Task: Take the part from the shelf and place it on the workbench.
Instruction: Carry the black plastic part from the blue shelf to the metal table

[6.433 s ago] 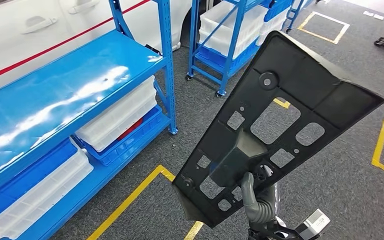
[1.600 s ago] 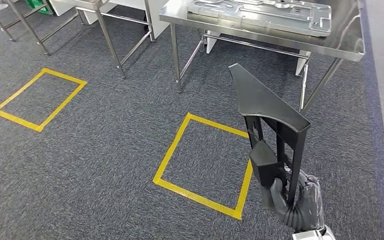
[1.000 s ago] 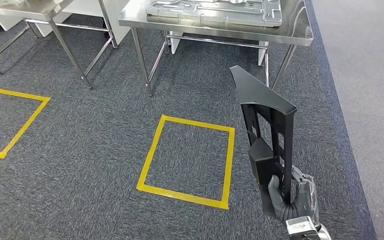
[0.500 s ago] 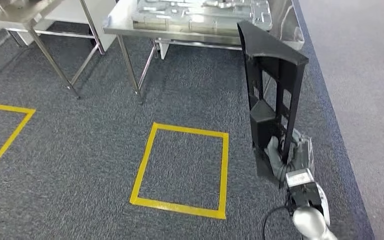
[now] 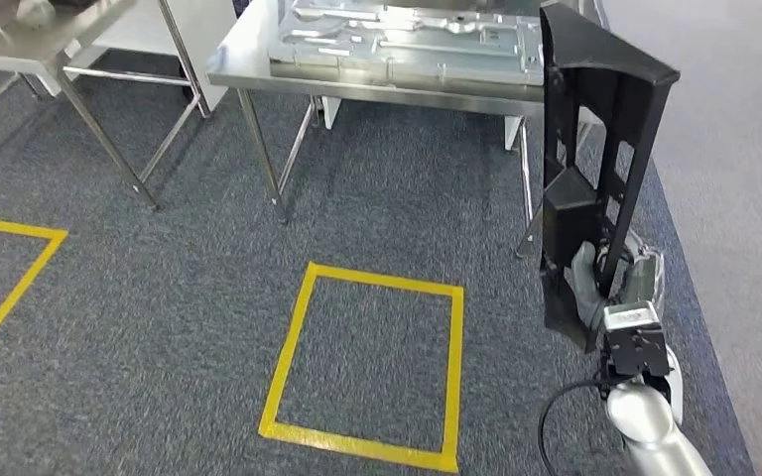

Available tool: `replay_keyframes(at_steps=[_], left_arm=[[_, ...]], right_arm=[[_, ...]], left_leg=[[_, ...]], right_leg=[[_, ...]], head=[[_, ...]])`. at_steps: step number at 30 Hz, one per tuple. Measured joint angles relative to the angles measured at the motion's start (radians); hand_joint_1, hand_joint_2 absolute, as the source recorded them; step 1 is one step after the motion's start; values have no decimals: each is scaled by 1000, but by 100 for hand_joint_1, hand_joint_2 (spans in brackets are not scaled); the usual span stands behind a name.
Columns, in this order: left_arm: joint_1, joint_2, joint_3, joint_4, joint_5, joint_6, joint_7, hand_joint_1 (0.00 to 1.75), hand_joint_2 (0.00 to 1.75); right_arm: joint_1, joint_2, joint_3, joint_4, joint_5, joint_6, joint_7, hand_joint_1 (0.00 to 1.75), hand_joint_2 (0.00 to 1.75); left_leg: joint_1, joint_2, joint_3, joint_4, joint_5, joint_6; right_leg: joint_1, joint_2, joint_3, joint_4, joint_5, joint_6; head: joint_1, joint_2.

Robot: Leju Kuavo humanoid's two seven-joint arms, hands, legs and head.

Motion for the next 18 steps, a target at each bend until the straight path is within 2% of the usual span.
replay_keyframes(at_steps=[2, 3, 5, 6, 7, 8, 9, 10, 11, 14, 15, 17, 18], left_arm=[[3, 24, 5, 0, 3, -5, -6, 0, 0], [1, 32, 7, 0, 4, -5, -7, 0, 0], [-2, 39, 10, 0, 3, -2, -6, 0, 0], [-2, 39, 11, 0, 3, -1, -5, 0, 0], [-1, 39, 12, 0, 3, -1, -3, 0, 0], [0, 38, 12, 0, 3, 0, -2, 0, 0], [4, 38, 12, 0, 3, 0, -1, 0, 0], [8, 38, 12, 0, 3, 0, -1, 0, 0], [13, 38, 12, 1, 4, 1, 0, 0, 0], [21, 41, 15, 5, 6, 4, 3, 0, 0], [19, 43, 17, 7, 6, 6, 6, 0, 0], [10, 43, 19, 8, 8, 11, 9, 0, 0], [7, 42, 20, 8, 8, 13, 9, 0, 0]], right_arm=[[2, -9, -18, -16, -8, -1, -4, 175, 175], [0, -13, -26, -24, -9, -2, -5, 175, 175], [-2, -16, -35, -35, -9, -2, -10, 175, 175], [-3, -17, -36, -38, -11, -1, -13, 175, 175], [-3, -17, -37, -40, -17, 2, -16, 175, 175], [-2, -17, -38, -41, -27, 9, -19, 175, 175], [-2, -17, -39, -41, -40, 19, -24, 175, 175], [-2, -17, -40, -42, -51, 28, -28, 175, 175], [-3, -17, -41, -43, -57, 36, -31, 175, 175], [-6, -9, -42, -43, -28, 40, -31, 175, 175], [-7, -5, -42, -43, -13, 40, -28, 175, 175], [-12, -1, -44, -44, 7, 40, -24, 175, 175], [-16, -1, -45, -44, 12, 41, -23, 175, 175]], left_leg=[[0, 3, 8, 17, -2, -12], [1, 3, -1, 49, 9, -16], [2, 2, -67, 163, 18, -25], [3, 2, -114, 227, 2, -27], [3, 2, -162, 278, -29, -29], [3, 2, -201, 305, -66, -30], [2, 2, -232, 307, -96, -30], [2, 1, -251, 286, -107, -27], [-1, -1, -262, 242, -85, -21], [-17, -14, -269, 102, 125, 13], [-22, -18, -265, 80, 168, 21], [-23, -20, -241, 51, 168, 28], [-21, -19, -223, 33, 166, 31]], right_leg=[[1, 8, 16, 3, -20, -17], [-1, 10, 29, -1, -31, -24], [-1, 12, 62, -6, -53, -36], [-1, 14, 78, -8, -67, -40], [0, 19, 95, -10, -81, -41], [1, 25, 112, -11, -94, -42], [2, 33, 130, -11, -109, -42], [2, 41, 150, -11, -124, -42], [3, 47, 170, -12, -139, -42], [2, 64, 217, -21, -178, -36], [0, 69, 228, -29, -184, -31], [0, 73, 235, -30, -171, -16], [-1, 66, 230, -12, -157, -10]], head=[[-1, 0], [-1, 0], [-1, 0], [-1, 0], [-1, 0], [-1, 0], [-1, 0], [-1, 0], [-1, 0], [-1, 0], [-2, 0], [-2, 0], [-2, 0]])
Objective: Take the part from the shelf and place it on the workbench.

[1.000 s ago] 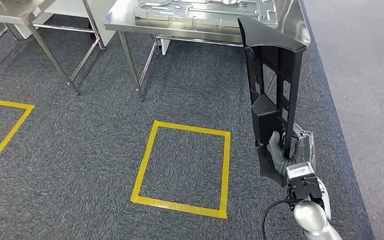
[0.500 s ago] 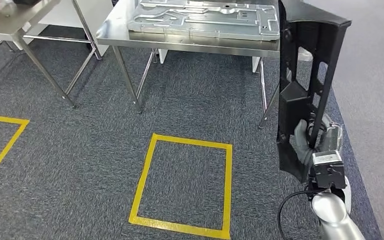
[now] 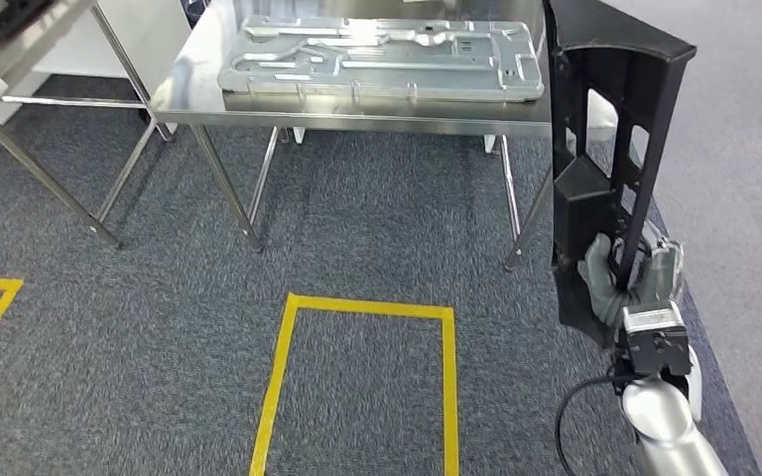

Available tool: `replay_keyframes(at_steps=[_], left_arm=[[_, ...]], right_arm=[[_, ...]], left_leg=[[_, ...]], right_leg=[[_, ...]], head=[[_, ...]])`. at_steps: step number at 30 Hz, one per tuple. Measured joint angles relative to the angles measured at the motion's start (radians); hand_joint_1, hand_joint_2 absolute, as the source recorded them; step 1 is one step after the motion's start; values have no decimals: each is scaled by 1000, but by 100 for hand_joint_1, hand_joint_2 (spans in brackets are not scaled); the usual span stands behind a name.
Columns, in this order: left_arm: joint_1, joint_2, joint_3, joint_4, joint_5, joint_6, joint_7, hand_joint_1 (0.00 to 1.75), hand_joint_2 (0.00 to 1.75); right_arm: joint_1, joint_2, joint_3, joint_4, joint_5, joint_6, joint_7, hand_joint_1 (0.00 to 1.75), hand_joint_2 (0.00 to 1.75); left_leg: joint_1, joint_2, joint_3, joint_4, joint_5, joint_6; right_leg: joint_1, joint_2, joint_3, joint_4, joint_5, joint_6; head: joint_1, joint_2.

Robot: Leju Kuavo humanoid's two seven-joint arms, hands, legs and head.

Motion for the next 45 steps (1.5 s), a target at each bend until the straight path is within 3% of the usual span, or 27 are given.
replay_keyframes(at_steps=[2, 3, 5, 7, 8, 9, 10, 12, 13, 14, 16, 18, 20, 22, 23, 25, 27, 29, 31, 33, 35, 37, 38, 39, 42, 43, 45], left_arm=[[-1, -2, 1, 0, 2, 2, 1, 0, 0], [0, -3, 2, 0, 2, 2, 2, 0, 0], [0, -4, 4, 0, 2, 2, 2, 0, 0], [1, -6, 7, 0, 2, 2, 3, 0, 0], [3, -7, 8, 0, 2, 2, 3, 0, 0], [4, -8, 9, 0, 2, 2, 3, 0, 0], [6, -9, 10, 0, 2, 2, 3, 0, 0], [5, -9, 13, 1, 2, 2, 4, 0, 0], [3, -9, 14, 1, 3, 2, 4, 0, 0], [-1, -9, 15, 1, 2, 2, 4, 0, 0], [-8, -10, 16, 1, 2, 2, 4, 0, 0], [-10, -10, 16, 1, 2, 2, 4, 0, 0], [-10, -11, 17, 1, 3, 2, 4, 0, 0], [-7, -11, 17, 1, 3, 2, 4, 0, 0], [-4, -11, 17, 1, 4, 2, 4, 0, 0], [0, -11, 18, 1, 4, 2, 5, 0, 0], [1, -11, 19, 1, 4, 3, 7, 0, 0], [0, -12, 20, 1, 7, 4, 11, 0, 0], [0, -14, 23, 1, 12, 8, 15, 0, 0], [1, -17, 27, 1, 18, 15, 20, 0, 0], [1, -23, 34, 1, 24, 23, 22, 0, 0], [2, -27, 41, 1, 26, 26, 21, 0, 0], [4, -30, 43, 1, 26, 26, 19, 0, 0], [6, -31, 45, 1, 26, 26, 17, 0, 0], [14, -41, 49, 3, 26, 26, 10, 0, 0], [14, -43, 50, 3, 26, 27, 9, 0, 0], [11, -45, 51, 4, 24, 28, 6, 0, 0]], right_arm=[[-20, 0, -1, 4, 4, 4, 0, 175, 175], [-32, 0, -2, 8, 4, 7, 0, 175, 175], [-50, 0, -3, 18, 5, 11, 1, 175, 175], [-56, 0, -4, 27, 5, 11, 2, 175, 175], [-58, 0, -4, 31, 5, 11, 3, 175, 175], [-60, 0, -4, 35, 5, 11, 3, 175, 175], [-60, 0, -5, 39, 5, 11, 3, 175, 175], [-63, 0, -5, 48, 5, 12, 3, 175, 175], [-66, 0, -6, 50, 6, 12, 4, 175, 175], [-70, 0, -6, 51, 7, 12, 4, 175, 175], [-76, 0, -8, 50, 8, 12, 3, 175, 175], [-80, 0, -8, 49, 9, 12, 2, 175, 175], [-82, 0, -7, 50, 8, 16, 5, 175, 175], [-88, 0, -6, 56, 5, 28, 16, 175, 175], [-95, -1, -5, 61, 4, 37, 25, 175, 175], [-118, -4, -2, 78, 10, 53, 45, 175, 175], [-144, -7, 2, 103, 18, 70, 67, 175, 175], [-165, -9, 7, 128, 23, 83, 89, 175, 175], [-183, -11, 12, 152, 33, 89, 106, 175, 175], [-202, -11, 18, 181, 48, 88, 119, 175, 175], [-219, -10, 23, 211, 63, 76, 124, 175, 175], [-234, -10, 27, 236, 61, 58, 125, 175, 175], [-241, -10, 29, 245, 48, 51, 122, 175, 175], [-249, -10, 30, 252, 30, 45, 117, 175, 175], [-266, -10, 32, 260, -19, 16, 81, 175, 175], [-269, -10, 33, 259, -25, 4, 68, 175, 175], [-276, -10, 35, 245, -25, -17, 47, 175, 175]], left_leg=[[6, 1, 42, -34, -8, 7], [8, 1, 59, -43, -15, 9], [12, 1, 94, -51, -38, 10], [18, -1, 134, -53, -68, 5], [21, -2, 156, -53, -85, 1], [23, -2, 177, -53, -103, -4], [24, -2, 199, -50, -122, -10], [23, -1, 227, -49, -156, -23], [22, 0, 237, -45, -164, -30], [23, 1, 237, -34, -162, -37], [27, 4, 211, 43, -138, -45], [30, 7, 129, 172, -137, -52], [30, 9, 37, 272, -198, -57], [30, 10, -22, 283, -251, -57], [30, 10, -33, 250, -241, -53], [27, 11, -29, 138, -139, -39], [19, 10, -20, 63, -75, -24], [16, 6, -6, 42, -80, -14], [19, 4, 24, 19, -51, 0], [19, 5, 51, 9, -32, 10], [16, 6, 64, 10, -42, 16], [12, 3, 77, 10, -58, 18], [10, 1, 88, 10, -68, 18], [7, 0, 101, 10, -79, 17], [4, -3, 134, 8, -112, 10], [4, -4, 142, 6, -118, 5], [4, -4, 142, 27, -107, -8]], right_leg=[[1, -22, -48, 87, 24, 8], [0, -34, -87, 142, 18, 11], [-2, -42, -167, 219, -41, 21], [-8, -45, -213, 214, -93, 29], [-11, -47, -220, 178, -82, 33], [-14, -52, -220, 126, -37, 38], [-17, -59, -220, 70, 39, 41], [-15, -68, -216, 7, 147, 32], [-12, -68, -214, 0, 164, 22], [-10, -63, -206, 4, 152, 11], [-11, -57, -183, -1, 136, -6], [-11, -56, -155, -8, 118, -17], [-10, -54, -131, -10, 97, -22], [-8, -50, -105, -10, 75, -22], [-8, -48, -90, -10, 63, -21], [-6, -46, -62, -11, 42, -17], [-4, -41, -44, -14, 22, -5], [-2, -37, -29, -9, 22, 13], [-4, -40, -20, 15, 28, 27], [-5, -45, -53, 88, 10, 30], [-4, -47, -135, 195, -38, 32], [-3, -48, -202, 237, -80, 33], [-2, -48, -215, 215, -75, 31], [1, -48, -217, 168, -44, 26], [16, -50, -201, 20, 125, 7], [19, -49, -197, 0, 152, 3], [18, -47, -179, -14, 141, -5]], head=[[0, 0], [0, 0], [0, 0], [0, 0], [0, 0], [0, 0], [0, 0], [-1, 0], [-2, 0], [-3, 0], [-5, 0], [-5, 0], [-5, 0], [-5, 0], [-5, 0], [-5, 0], [-5, 0], [-5, 0], [-4, 0], [-4, 0], [-3, 0], [-3, 0], [-3, 0], [-3, 0], [-3, 0], [-1, 0], [1, 0]])
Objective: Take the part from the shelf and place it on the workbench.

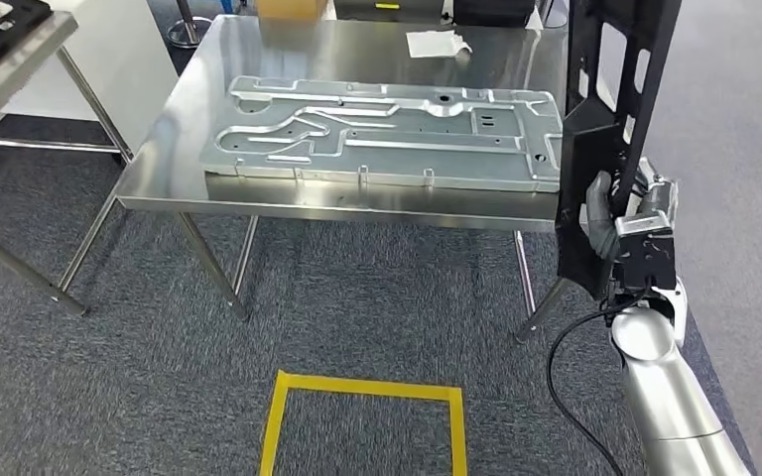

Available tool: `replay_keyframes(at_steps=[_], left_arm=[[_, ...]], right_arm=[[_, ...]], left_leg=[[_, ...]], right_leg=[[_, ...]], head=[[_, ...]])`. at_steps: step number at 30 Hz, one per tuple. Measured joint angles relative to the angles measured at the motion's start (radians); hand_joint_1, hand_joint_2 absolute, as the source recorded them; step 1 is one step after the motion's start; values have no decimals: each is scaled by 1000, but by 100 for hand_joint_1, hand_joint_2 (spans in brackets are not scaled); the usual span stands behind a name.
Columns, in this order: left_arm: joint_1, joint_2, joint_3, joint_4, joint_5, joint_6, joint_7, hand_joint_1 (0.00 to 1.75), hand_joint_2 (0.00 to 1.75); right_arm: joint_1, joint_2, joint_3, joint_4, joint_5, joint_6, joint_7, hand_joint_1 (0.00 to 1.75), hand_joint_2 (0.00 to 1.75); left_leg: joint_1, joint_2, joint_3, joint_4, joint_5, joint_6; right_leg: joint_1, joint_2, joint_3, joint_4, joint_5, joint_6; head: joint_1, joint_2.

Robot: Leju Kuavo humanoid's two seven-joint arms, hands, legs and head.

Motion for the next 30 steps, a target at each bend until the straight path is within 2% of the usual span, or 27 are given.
replay_keyframes(at_steps=[1, 3, 4, 6, 7, 8, 9, 10, 11, 12, 13, 14, 15, 16, 17, 18, 19, 20, 21, 22, 23, 24, 25, 27, 28, 29, 30], left_arm=[[-1, -1, 0, 0, -1, 0, -1, 0, 0], [-2, -2, 0, 0, -6, -1, -3, 0, 0], [-1, -3, 0, 0, -8, -3, -4, 0, 0], [1, -3, 0, 0, -13, -7, -7, 0, 0], [3, -2, 0, 0, -16, -10, -9, 0, 0], [6, -2, 0, 0, -19, -12, -11, 0, 0], [8, -2, 0, 0, -21, -14, -12, 0, 0], [11, -2, 0, 0, -23, -16, -14, 0, 0], [15, -2, 0, 0, -26, -20, -15, 0, 0], [17, -2, 0, 1, -29, -23, -17, 0, 0], [17, -2, 0, 1, -31, -27, -18, 0, 0], [17, -2, 0, 2, -34, -29, -19, 0, 0], [15, -2, 0, 2, -37, -31, -20, 0, 0], [14, -1, 0, 1, -40, -33, -21, 0, 0], [14, -1, 0, 1, -43, -36, -22, 0, 0], [13, -1, 0, 1, -45, -38, -22, 0, 0], [13, -1, 0, 1, -47, -40, -23, 0, 0], [12, -1, 0, 1, -48, -41, -23, 0, 0], [13, -1, 0, 1, -50, -42, -23, 0, 0], [13, -1, 0, 1, -50, -42, -23, 0, 0], [13, -1, 0, 1, -50, -42, -23, 0, 0], [13, -1, 0, 1, -50, -42, -23, 0, 0], [13, -1, 0, 1, -51, -42, -23, 0, 0], [15, -2, 0, 2, -52, -44, -23, 0, 0], [14, -3, -1, 3, -52, -44, -24, 0, 0], [12, -3, -1, 3, -53, -44, -24, 0, 0], [8, -3, -1, 3, -53, -44, -25, 0, 0]], right_arm=[[-3, 0, 0, -10, 3, -10, -7, 175, 175], [-6, 1, 1, -31, 11, -27, -15, 175, 175], [-5, 0, 0, -41, 13, -32, -15, 175, 175], [0, 0, -1, -60, 20, -39, -13, 175, 175], [6, -2, -3, -69, 23, -40, -12, 175, 175], [13, -3, -5, -78, 26, -41, -11, 175, 175], [20, -5, -7, -86, 29, -42, -10, 175, 175], [26, -6, -10, -94, 33, -40, -9, 175, 175], [33, -7, -13, -101, 38, -38, -8, 175, 175], [41, -8, -17, -108, 43, -34, -7, 175, 175], [50, -10, -20, -116, 48, -29, -6, 175, 175], [58, -11, -24, -125, 53, -24, -4, 175, 175], [65, -14, -28, -134, 57, -20, -2, 175, 175], [72, -15, -32, -143, 60, -17, 1, 175, 175], [78, -17, -38, -151, 61, -14, 3, 175, 175], [85, -19, -44, -157, 62, -11, 4, 175, 175], [92, -21, -50, -162, 62, -9, 5, 175, 175], [99, -23, -55, -164, 62, -7, 5, 175, 175], [105, -25, -59, -166, 62, -6, 5, 175, 175], [111, -26, -62, -167, 62, -6, 5, 175, 175], [115, -26, -65, -167, 62, -6, 5, 175, 175], [119, -27, -67, -168, 62, -6, 5, 175, 175], [121, -27, -69, -169, 62, -6, 5, 175, 175], [129, -27, -74, -170, 62, -1, 5, 175, 175], [134, -28, -77, -171, 63, 5, 7, 175, 175], [141, -29, -80, -174, 64, 13, 8, 175, 175], [145, -30, -82, -178, 67, 22, 9, 175, 175]], left_leg=[[0, 2, -15, 35, 17, -7], [3, 5, -83, 142, 39, -21], [7, 6, -123, 193, 29, -26], [17, 9, -199, 258, -36, -35], [22, 11, -224, 263, -66, -41], [27, 13, -239, 245, -78, -46], [31, 15, -241, 203, -62, -52], [36, 18, -236, 143, -11, -58], [39, 22, -230, 82, 59, -62], [39, 25, -223, 40, 113, -61], [38, 26, -217, 15, 152, -56], [36, 27, -212, 7, 161, -47], [34, 25, -202, 7, 149, -36], [34, 23, -191, 1, 145, -27], [35, 21, -177, -7, 138, -18], [34, 20, -161, -14, 130, -12], [34, 18, -145, -20, 120, -7], [33, 16, -128, -25, 107, -3], [30, 14, -109, -28, 93, 0], [28, 12, -88, -31, 79, 2], [25, 10, -65, -33, 62, 3], [21, 8, -41, -33, 45, 4], [18, 8, -16, -34, 25, 4], [12, 6, 27, -34, -13, 1], [10, 5, 43, -35, -32, -2], [8, 3, 57, -35, -42, -6], [7, 2, 65, -30, -45, -11]], right_leg=[[-3, 0, 15, -9, -6, -6], [-9, -1, 51, -22, -25, -16], [-11, -2, 67, -25, -37, -19], [-15, -1, 99, -26, -65, -16], [-19, 0, 116, -26, -80, -13], [-24, 1, 136, -26, -96, -8], [-29, 2, 156, -26, -111, -3], [-33, 3, 175, -26, -129, 4], [-37, 3, 194, -24, -146, 11], [-38, 4, 208, -26, -162, 20], [-37, 5, 222, -32, -175, 29], [-37, 6, 233, -33, -178, 39], [-37, 7, 236, -29, -170, 48], [-39, 5, 229, -4, -153, 54], [-41, 4, 205, 44, -130, 59], [-42, 2, 164, 105, -116, 59], [-41, 0, 116, 169, -118, 58], [-38, -1, 67, 221, -143, 57], [-35, -1, 24, 253, -186, 56], [-32, -2, -8, 263, -232, 54], [-29, -2, -32, 251, -266, 51], [-26, -2, -46, 220, -273, 46], [-22, -2, -53, 172, -236, 38], [-10, -5, -60, 67, -65, 18], [-3, -5, -59, 33, 6, 9], [1, -4, -55, 17, 44, 3], [2, -3, -46, 15, 40, -2]], head=[[0, 0], [0, 0], [0, 0], [0, 0], [-1, 0], [-1, 0], [-1, 0], [0, 0], [0, 0], [0, 0], [0, 0], [0, 0], [0, 0], [0, 0], [0, 0], [0, 0], [1, 0], [1, 0], [1, 0], [1, 0], [1, 0], [1, 0], [1, 0], [1, 0], [1, 0], [1, 0], [0, 0]])
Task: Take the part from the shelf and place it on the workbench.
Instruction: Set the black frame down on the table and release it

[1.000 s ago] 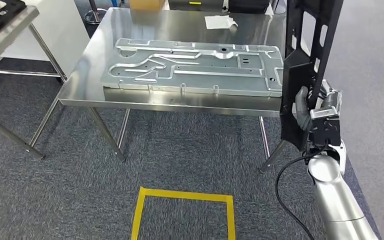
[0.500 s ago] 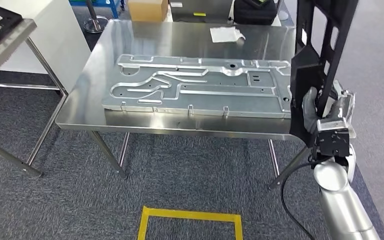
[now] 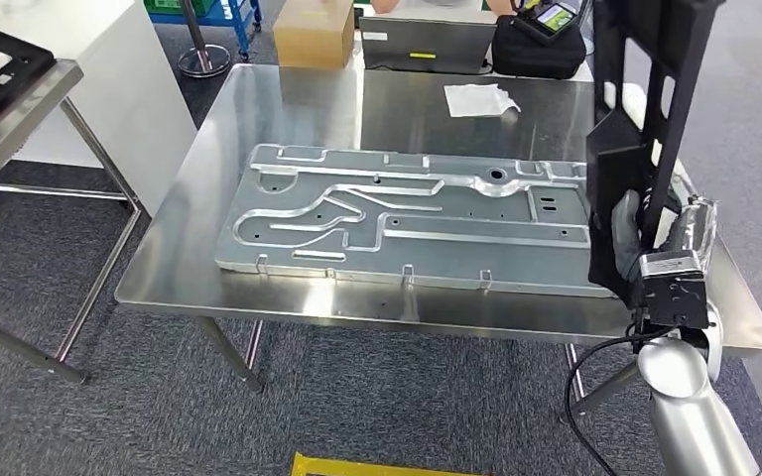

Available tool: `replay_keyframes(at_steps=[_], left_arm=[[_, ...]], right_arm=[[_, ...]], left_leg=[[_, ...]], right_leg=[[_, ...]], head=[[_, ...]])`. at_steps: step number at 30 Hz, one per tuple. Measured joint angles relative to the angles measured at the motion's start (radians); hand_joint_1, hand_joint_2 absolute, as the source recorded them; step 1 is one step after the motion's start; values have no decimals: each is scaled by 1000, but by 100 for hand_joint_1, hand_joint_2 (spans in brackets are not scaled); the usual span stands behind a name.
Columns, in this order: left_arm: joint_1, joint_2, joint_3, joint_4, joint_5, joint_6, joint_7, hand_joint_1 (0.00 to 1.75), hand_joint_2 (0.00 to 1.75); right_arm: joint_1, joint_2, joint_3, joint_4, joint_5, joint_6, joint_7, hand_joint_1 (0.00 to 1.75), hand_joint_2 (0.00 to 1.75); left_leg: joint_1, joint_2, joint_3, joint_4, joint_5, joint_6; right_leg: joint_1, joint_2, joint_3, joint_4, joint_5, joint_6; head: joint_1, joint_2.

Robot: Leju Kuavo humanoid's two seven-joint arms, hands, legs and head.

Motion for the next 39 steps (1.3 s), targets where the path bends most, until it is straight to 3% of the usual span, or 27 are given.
replay_keyframes(at_steps=[2, 4, 5, 7, 8, 9, 10, 13, 14, 18, 20, 22, 23, 24, 26, 27, 28, 29, 31, 39], left_arm=[[-7, 1, 0, -1, 0, 1, -1, 0, 0], [-12, 1, 0, -2, 0, 2, 0, 0, 0], [-12, 1, 0, -2, 1, 4, 0, 0, 0], [-12, 2, 0, -2, 2, 5, -2, 0, 0], [-12, 3, 0, -2, 2, 5, -4, 0, 0], [-11, 3, 0, -2, 2, 5, -4, 0, 0], [-9, 3, 0, -2, 2, 4, -5, 0, 0], [-2, 4, 0, -1, 2, 0, -6, 0, 0], [-2, 4, 0, -1, 2, -1, -6, 0, 0], [-9, 5, 0, -1, 0, -2, -6, 0, 0], [-10, 5, 0, -1, 0, -3, -7, 0, 0], [-11, 5, 0, -1, 0, -3, -7, 0, 0], [-11, 5, 0, -1, 0, -3, -7, 0, 0], [-12, 5, 0, -1, 0, -3, -7, 0, 0], [-11, 5, 0, -1, 0, -4, -7, 0, 0], [-11, 8, 0, -1, 0, -5, -7, 0, 0], [-11, 10, 0, -1, 0, -6, -8, 0, 0], [-11, 12, 0, -1, -1, -7, -7, 0, 0], [-11, 14, 1, -1, -4, -9, -3, 0, 0], [-22, 14, 1, -1, -18, -21, 16, 0, 0]], right_arm=[[4, -1, -3, -11, 8, 12, 1, 175, 175], [3, 1, -6, -15, 17, 19, 1, 175, 175], [3, 2, -6, -15, 22, 22, 3, 175, 175], [4, 8, -6, -12, 34, 26, 8, 175, 175], [4, 11, -6, -11, 38, 26, 11, 175, 175], [4, 14, -6, -9, 42, 26, 13, 175, 175], [4, 17, -6, -8, 45, 26, 15, 175, 175], [3, 28, -5, -3, 64, 26, 23, 175, 175], [1, 32, -4, -1, 72, 26, 26, 175, 175], [-3, 39, -2, 1, 89, 31, 38, 175, 175], [-5, 40, -2, 1, 93, 32, 39, 175, 175], [-4, 41, -2, 3, 96, 33, 40, 175, 175], [-3, 42, -2, 5, 96, 34, 42, 175, 175], [-2, 43, -2, 6, 97, 37, 44, 175, 175], [-3, 44, -1, 7, 106, 51, 52, 175, 175], [-4, 44, -1, 9, 118, 61, 58, 175, 175], [-5, 44, 0, 11, 136, 69, 68, 175, 175], [-6, 45, 1, 14, 160, 74, 81, 175, 175], [-9, 47, 6, 23, 211, 81, 113, 175, 175], [-113, 63, 80, 147, 480, 123, 212, 175, 175]], left_leg=[[1, 2, -15, 57, 21, -11], [3, 6, -85, 172, 28, -21], [5, 7, -127, 228, 7, -25], [9, 10, -200, 291, -70, -32], [11, 11, -223, 287, -94, -34], [12, 12, -235, 261, -90, -35], [12, 12, -238, 213, -54, -34], [9, 13, -238, 61, 132, -22], [7, 12, -238, 42, 163, -16], [8, 11, -221, 19, 167, 3], [11, 11, -207, 9, 161, 11], [10, 11, -197, 8, 152, 15], [10, 11, -191, 9, 147, 15], [10, 11, -184, 9, 141, 15], [10, 10, -169, 14, 126, 12], [8, 9, -165, 20, 118, 10], [5, 8, -165, 25, 113, 8], [1, 8, -167, 29, 109, 7], [-2, 7, -169, 29, 108, 7], [2, 11, -164, 20, 110, -5]], right_leg=[[-6, 3, 25, -7, -19, -11], [-9, 4, 51, -11, -35, -21], [-9, 3, 63, -12, -46, -25], [-10, 4, 87, -13, -69, -27], [-11, 6, 102, -13, -81, -25], [-12, 7, 117, -13, -94, -24], [-13, 7, 134, -13, -107, -21], [-13, 9, 165, -9, -141, -7], [-12, 11, 168, -9, -149, 0], [-16, 8, 168, 5, -180, 25], [-18, 3, 119, 101, -224, 34], [-20, 1, 41, 223, -259, 40], [-21, 1, 15, 250, -252, 42], [-22, 0, 7, 239, -223, 44], [-30, -2, 39, 126, -131, 55], [-33, -2, 61, 65, -99, 64], [-35, -3, 76, 25, -83, 59], [-35, -4, 82, 6, -82, 52], [-31, -4, 80, 3, -88, 29], [-24, -1, 81, 2, -89, 22]], head=[[0, 0], [0, 0], [0, 0], [-1, 0], [-1, 0], [-1, 0], [-1, 0], [-1, 0], [-1, 0], [-1, 0], [-1, 0], [-1, 0], [-1, 0], [-1, 0], [-1, 0], [0, 0], [-1, 0], [-1, 0], [-2, 0], [-2, 0]])
